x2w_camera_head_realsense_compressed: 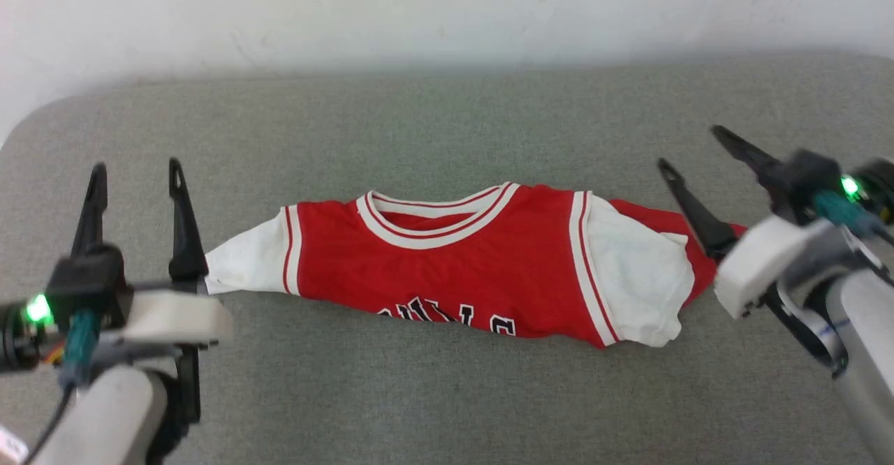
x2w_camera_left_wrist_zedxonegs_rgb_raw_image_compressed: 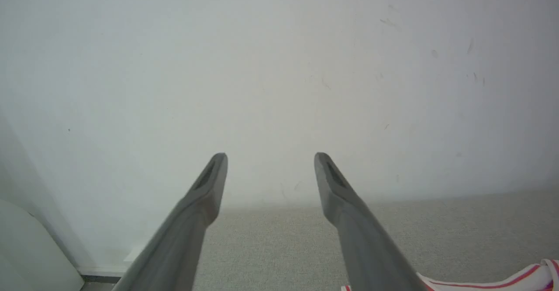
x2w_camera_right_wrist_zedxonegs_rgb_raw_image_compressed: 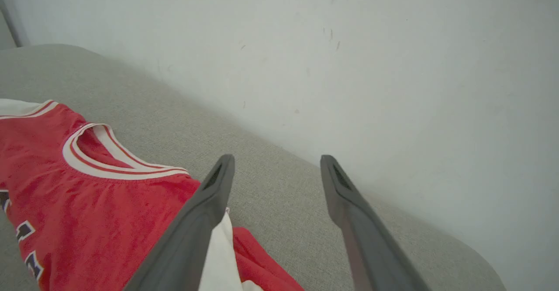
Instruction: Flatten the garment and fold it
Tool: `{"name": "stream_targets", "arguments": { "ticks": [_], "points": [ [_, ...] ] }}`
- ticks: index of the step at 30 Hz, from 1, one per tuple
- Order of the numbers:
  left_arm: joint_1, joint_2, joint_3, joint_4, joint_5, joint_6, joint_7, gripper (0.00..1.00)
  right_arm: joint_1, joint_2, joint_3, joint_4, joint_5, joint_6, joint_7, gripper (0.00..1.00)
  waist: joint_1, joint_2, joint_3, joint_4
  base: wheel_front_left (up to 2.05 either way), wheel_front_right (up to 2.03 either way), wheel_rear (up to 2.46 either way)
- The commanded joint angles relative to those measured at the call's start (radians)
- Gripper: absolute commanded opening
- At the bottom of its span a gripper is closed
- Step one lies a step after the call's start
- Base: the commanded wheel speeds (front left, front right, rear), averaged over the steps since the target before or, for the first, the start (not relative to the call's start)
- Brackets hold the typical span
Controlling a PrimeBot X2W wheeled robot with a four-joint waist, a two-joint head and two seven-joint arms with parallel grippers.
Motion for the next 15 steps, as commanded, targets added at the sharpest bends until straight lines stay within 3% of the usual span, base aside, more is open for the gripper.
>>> {"name": "stream_targets", "arguments": {
  "ticks": [1,4,9,15],
  "points": [
    [0.032,-0.023,0.026,-0.016,0.025,0.006,-0.004,1.00,-0.040,-0.014,0.033,0.003,0.028,-0.001,0.030,1.00,0.0000,0.0000,0.015,0.010,0.00,0.00,0.00],
    [0.120,-0.102,0.121,-0.056,0.111,-0.004,-0.005,1.00,-0.171,-0.084,0.214,0.015,0.134,-0.001,0.199,1.00,0.0000,0.0000,0.036,0.026,0.00,0.00,0.00],
    [0.180,-0.238,0.208,-0.080,0.208,-0.080,-0.005,1.00,-0.406,-0.175,0.507,0.058,0.349,-0.001,0.508,1.00,0.0000,0.0000,0.085,0.073,0.00,0.00,0.00],
    [0.158,-0.391,0.264,-0.077,0.287,-0.183,-0.005,1.00,-0.633,-0.194,0.692,0.176,0.461,-0.001,0.689,1.00,0.0000,0.0000,0.180,0.151,0.00,0.00,0.00]
  ]
}}
